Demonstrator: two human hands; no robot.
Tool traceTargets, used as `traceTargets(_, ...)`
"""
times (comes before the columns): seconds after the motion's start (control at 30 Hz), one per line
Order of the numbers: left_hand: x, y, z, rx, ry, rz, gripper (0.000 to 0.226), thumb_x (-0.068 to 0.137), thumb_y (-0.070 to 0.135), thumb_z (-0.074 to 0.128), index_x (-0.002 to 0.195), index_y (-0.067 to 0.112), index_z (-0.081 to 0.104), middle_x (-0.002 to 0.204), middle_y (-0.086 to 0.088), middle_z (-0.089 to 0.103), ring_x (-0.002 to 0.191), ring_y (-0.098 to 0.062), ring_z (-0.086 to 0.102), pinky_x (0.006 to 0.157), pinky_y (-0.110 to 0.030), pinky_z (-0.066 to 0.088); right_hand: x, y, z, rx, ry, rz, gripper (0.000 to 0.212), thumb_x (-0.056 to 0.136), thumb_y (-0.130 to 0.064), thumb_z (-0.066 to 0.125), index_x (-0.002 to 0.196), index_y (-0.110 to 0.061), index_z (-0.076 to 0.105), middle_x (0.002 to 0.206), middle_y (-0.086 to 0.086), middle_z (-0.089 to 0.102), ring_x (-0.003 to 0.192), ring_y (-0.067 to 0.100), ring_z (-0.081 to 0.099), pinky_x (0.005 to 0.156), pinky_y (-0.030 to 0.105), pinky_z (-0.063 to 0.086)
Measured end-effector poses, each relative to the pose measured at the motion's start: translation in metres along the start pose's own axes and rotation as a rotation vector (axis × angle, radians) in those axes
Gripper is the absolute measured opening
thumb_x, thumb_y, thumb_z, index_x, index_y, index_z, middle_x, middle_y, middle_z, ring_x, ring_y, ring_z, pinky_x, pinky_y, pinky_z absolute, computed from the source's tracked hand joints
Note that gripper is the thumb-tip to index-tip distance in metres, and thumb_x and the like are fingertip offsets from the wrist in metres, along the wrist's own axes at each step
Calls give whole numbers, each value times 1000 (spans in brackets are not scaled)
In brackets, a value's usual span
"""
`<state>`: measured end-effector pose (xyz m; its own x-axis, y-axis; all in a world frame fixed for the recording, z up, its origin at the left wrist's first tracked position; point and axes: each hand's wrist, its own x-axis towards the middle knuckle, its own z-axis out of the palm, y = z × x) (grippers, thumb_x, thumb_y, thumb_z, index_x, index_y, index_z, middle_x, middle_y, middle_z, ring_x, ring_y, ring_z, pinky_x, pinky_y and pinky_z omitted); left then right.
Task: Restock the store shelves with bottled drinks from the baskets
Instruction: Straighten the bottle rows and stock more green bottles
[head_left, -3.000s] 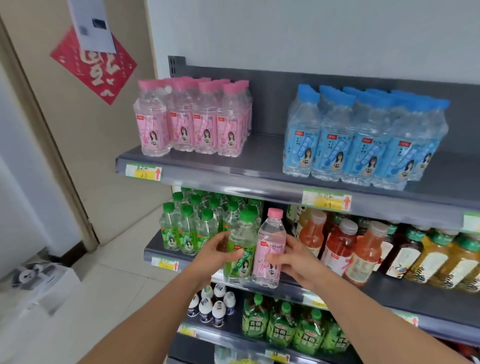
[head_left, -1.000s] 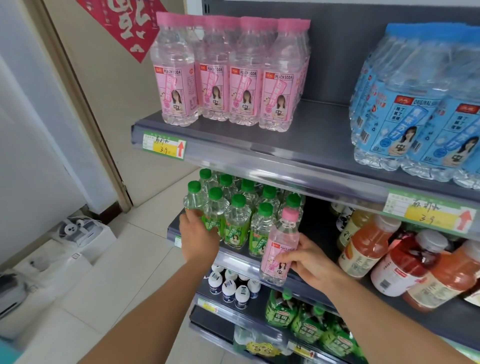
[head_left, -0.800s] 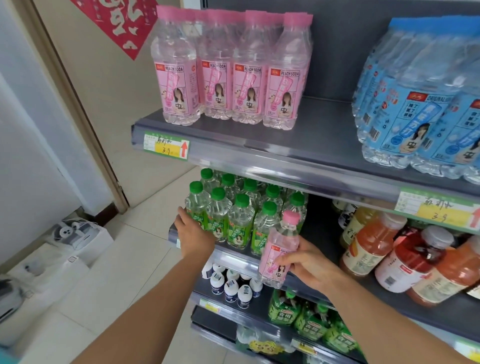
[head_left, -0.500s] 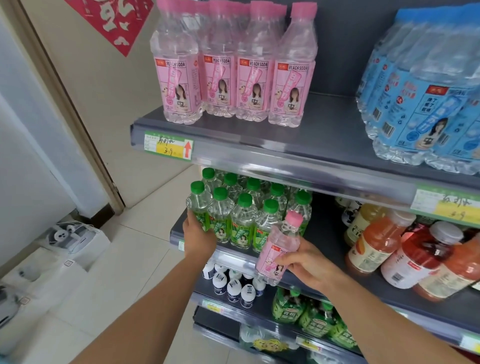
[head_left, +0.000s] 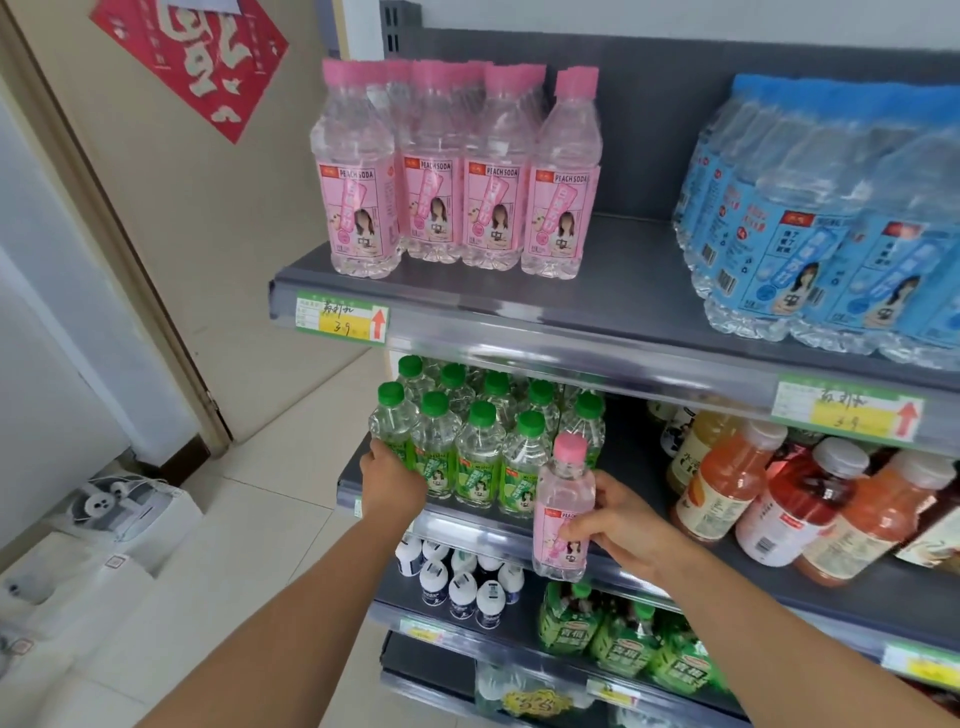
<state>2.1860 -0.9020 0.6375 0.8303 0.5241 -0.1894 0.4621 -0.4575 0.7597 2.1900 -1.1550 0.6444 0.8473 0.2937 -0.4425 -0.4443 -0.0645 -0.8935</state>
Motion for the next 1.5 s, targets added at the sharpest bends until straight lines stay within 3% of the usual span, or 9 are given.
traceTargets(0.2, -26, 20, -27, 120, -93, 95, 32, 85, 7, 57, 115, -2, 51, 97, -14, 60, 78, -23, 53, 62, -29, 43, -37, -24, 7, -136, -36, -47, 68, 61, 22, 72, 115, -15, 56, 116, 17, 65, 108, 30, 63, 101, 50, 46)
traceTargets(0.43, -68, 51, -71, 123, -107, 245, 38, 87, 19, 63, 123, 7, 63, 124, -13, 63, 112, -27, 59, 90, -26, 45, -85, -69, 34, -272, -139, -173, 66, 56, 13, 79, 114, -11, 60, 113, 12, 68, 107, 29, 64, 99, 48, 48)
traceTargets(0.63, -101, 75, -113, 10, -30, 331, 31, 87, 16, 67, 117, 10, 66, 118, -6, 67, 95, -17, 63, 86, -26, 49, -122, -119, 68, -315, -216, -322, 60, 62, 13, 78, 113, -13, 62, 109, 7, 71, 104, 26, 66, 94, 44, 52)
traceTargets(0.77, -109, 94, -147, -16, 58, 379, 31, 87, 17, 67, 117, 11, 65, 114, -3, 67, 102, -18, 62, 90, -27, 47, -135, -155, 90, -308, -255, -435, 64, 61, 9, 81, 118, -12, 61, 112, 10, 70, 105, 27, 66, 93, 43, 52)
traceTargets(1.0, -97, 128, -197, 51, 173, 458, 30, 87, 18, 64, 117, 13, 64, 114, -2, 67, 104, -17, 62, 87, -25, 46, -128, -216, 123, -249, -156, -607, 52, 66, 7, 79, 111, -14, 66, 105, 5, 73, 99, 21, 69, 82, 32, 55)
traceTargets(1.13, -78, 141, -213, 51, 195, 461, 30, 85, 18, 64, 114, 15, 67, 110, 1, 69, 99, -15, 63, 83, -25, 48, -108, -240, 140, -207, -40, -673, 51, 64, 6, 80, 109, -16, 66, 102, 2, 74, 100, 20, 67, 88, 37, 53)
traceTargets(1.27, -58, 150, -220, 67, 196, 478, 28, 84, 23, 67, 112, 17, 67, 109, 1, 69, 95, -14, 64, 84, -27, 50, -90, -256, 150, -163, 58, -690, 48, 66, 7, 80, 103, -18, 62, 99, -2, 70, 91, 12, 65, 70, 24, 48)
traceTargets(1.43, -34, 156, -224, 86, 202, 499, 32, 86, 24, 67, 117, 16, 65, 108, 1, 67, 97, -15, 62, 86, -27, 50, -60, -266, 154, -137, 171, -662, 64, 63, 4, 83, 117, -13, 52, 112, 2, 62, 103, 19, 60, 90, 36, 48)
traceTargets(1.5, -23, 158, -224, 89, 201, 496, 34, 86, 24, 67, 119, 15, 63, 111, 1, 66, 99, -15, 61, 85, -25, 48, -50, -267, 155, -116, 196, -644, 62, 64, 5, 83, 113, -13, 51, 111, 4, 61, 101, 20, 60, 89, 35, 49)
